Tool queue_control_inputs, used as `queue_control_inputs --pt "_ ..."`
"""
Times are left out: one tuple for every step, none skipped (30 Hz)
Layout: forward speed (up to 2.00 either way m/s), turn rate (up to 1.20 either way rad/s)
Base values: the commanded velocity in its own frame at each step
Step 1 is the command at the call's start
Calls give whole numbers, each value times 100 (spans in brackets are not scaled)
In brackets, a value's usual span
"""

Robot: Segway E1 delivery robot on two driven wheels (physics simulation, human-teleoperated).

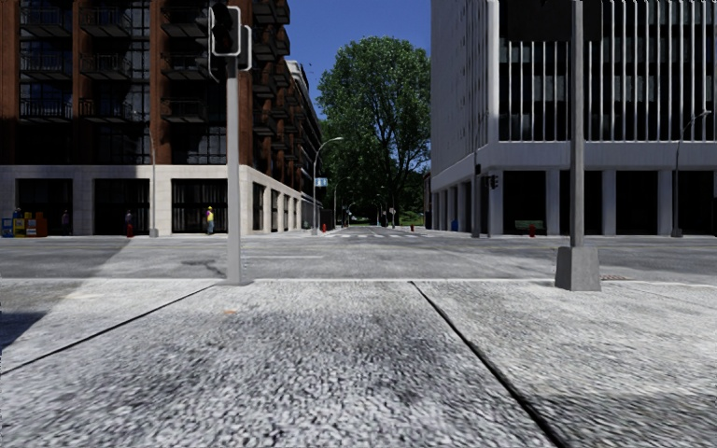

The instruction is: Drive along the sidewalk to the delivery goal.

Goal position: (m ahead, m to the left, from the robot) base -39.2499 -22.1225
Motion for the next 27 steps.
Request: queue_control_inputs --pt "181 -1" --pt "181 -1" --pt "181 -1" --pt "181 -1" --pt "181 -11" --pt "181 -26" --pt "181 -36" --pt "181 -42" --pt "181 -42" --pt "181 -50" --pt "181 -61" --pt "181 -70" --pt "181 -76" --pt "181 -76" --pt "181 -80" --pt "181 -83" --pt "181 -97" --pt "181 -101" --pt "181 -101" --pt "181 -103" --pt "181 -103" --pt "181 -103" --pt "181 -103" --pt "181 -103" --pt "181 -103" --pt "181 -103" --pt "181 -103"
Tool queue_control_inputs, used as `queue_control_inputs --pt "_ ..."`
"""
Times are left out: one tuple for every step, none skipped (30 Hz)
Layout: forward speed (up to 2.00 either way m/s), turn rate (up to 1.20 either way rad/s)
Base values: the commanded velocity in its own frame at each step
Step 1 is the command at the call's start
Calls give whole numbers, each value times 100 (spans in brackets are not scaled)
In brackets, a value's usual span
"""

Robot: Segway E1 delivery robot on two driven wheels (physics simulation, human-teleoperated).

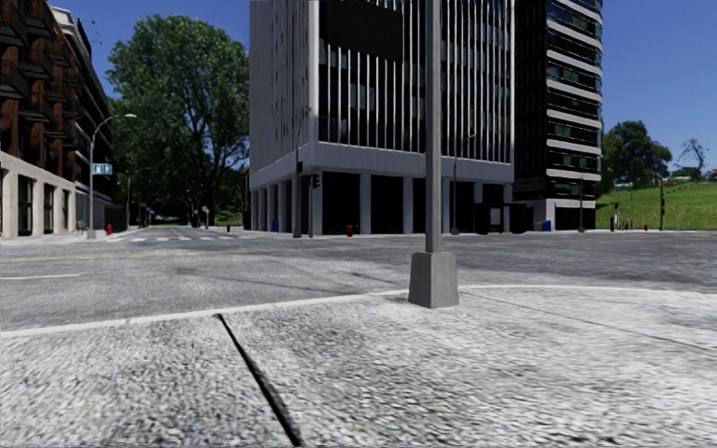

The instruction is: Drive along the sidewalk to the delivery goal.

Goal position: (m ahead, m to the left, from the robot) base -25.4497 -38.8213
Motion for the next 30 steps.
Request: queue_control_inputs --pt "181 -103" --pt "181 -104" --pt "181 -104" --pt "181 -104" --pt "181 -104" --pt "181 -104" --pt "181 -104" --pt "181 -104" --pt "181 -104" --pt "181 -104" --pt "181 -104" --pt "181 -104" --pt "181 -104" --pt "181 -104" --pt "181 -104" --pt "181 -104" --pt "181 -104" --pt "181 -104" --pt "181 -104" --pt "181 -104" --pt "181 -103" --pt "181 -103" --pt "181 -57" --pt "181 -7" --pt "181 -2" --pt "181 0" --pt "181 0" --pt "181 0" --pt "181 0" --pt "181 0"
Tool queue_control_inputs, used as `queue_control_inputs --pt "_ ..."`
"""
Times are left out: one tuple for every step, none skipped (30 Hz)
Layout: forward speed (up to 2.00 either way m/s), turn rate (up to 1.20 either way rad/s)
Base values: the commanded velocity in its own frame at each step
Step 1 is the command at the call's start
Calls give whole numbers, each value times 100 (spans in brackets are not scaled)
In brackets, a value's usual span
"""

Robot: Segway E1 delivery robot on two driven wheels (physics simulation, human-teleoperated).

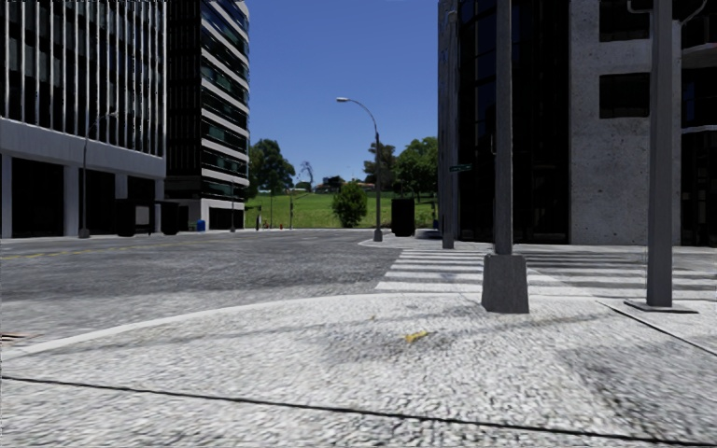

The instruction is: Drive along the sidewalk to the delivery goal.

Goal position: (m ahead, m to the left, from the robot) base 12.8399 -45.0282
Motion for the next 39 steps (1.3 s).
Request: queue_control_inputs --pt "181 0" --pt "181 0" --pt "181 0" --pt "181 0" --pt "181 0" --pt "181 0" --pt "181 0" --pt "181 0" --pt "181 0" --pt "181 0" --pt "181 0" --pt "181 0" --pt "181 0" --pt "181 0" --pt "181 0" --pt "181 0" --pt "181 0" --pt "181 0" --pt "181 0" --pt "181 0" --pt "181 0" --pt "181 -40" --pt "181 -92" --pt "181 -92" --pt "181 -120" --pt "181 -120" --pt "181 -120" --pt "181 -52" --pt "181 -52" --pt "181 -27" --pt "181 -17" --pt "181 -15" --pt "181 -14" --pt "181 -14" --pt "181 -14" --pt "181 -14" --pt "181 -37" --pt "181 -89" --pt "181 -120"
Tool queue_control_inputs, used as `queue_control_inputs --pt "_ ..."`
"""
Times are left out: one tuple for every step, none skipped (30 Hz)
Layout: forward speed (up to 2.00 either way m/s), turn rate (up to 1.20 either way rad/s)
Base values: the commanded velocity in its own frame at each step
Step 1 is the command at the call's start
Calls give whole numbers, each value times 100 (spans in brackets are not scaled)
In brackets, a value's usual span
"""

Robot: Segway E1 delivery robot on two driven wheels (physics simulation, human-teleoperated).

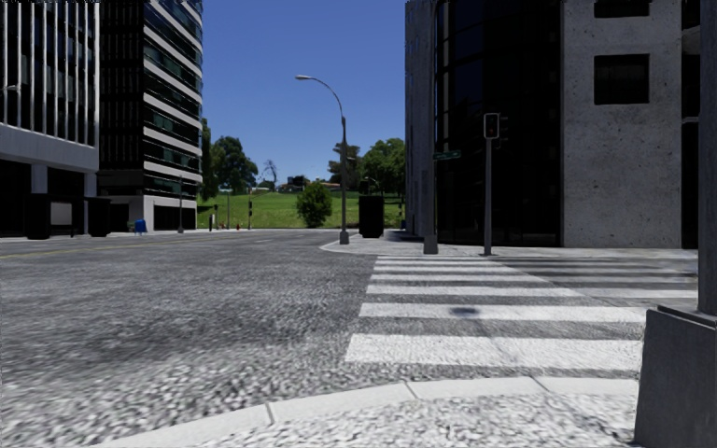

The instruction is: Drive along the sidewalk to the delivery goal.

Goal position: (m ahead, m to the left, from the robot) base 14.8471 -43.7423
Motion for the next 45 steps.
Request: queue_control_inputs --pt "181 -120" --pt "181 -120" --pt "181 -120" --pt "181 -120" --pt "181 -120" --pt "181 -120" --pt "181 -120" --pt "181 -120" --pt "181 -118" --pt "181 -3" --pt "181 -2" --pt "181 0" --pt "181 0" --pt "181 0" --pt "181 0" --pt "181 0" --pt "181 0" --pt "181 0" --pt "181 0" --pt "181 0" --pt "181 0" --pt "181 0" --pt "181 0" --pt "181 0" --pt "181 0" --pt "181 0" --pt "181 0" --pt "181 0" --pt "181 0" --pt "181 0" --pt "181 0" --pt "181 0" --pt "181 0" --pt "181 0" --pt "181 0" --pt "181 0" --pt "181 0" --pt "181 0" --pt "181 0" --pt "181 0" --pt "181 0" --pt "181 0" --pt "181 0" --pt "181 0" --pt "181 0"
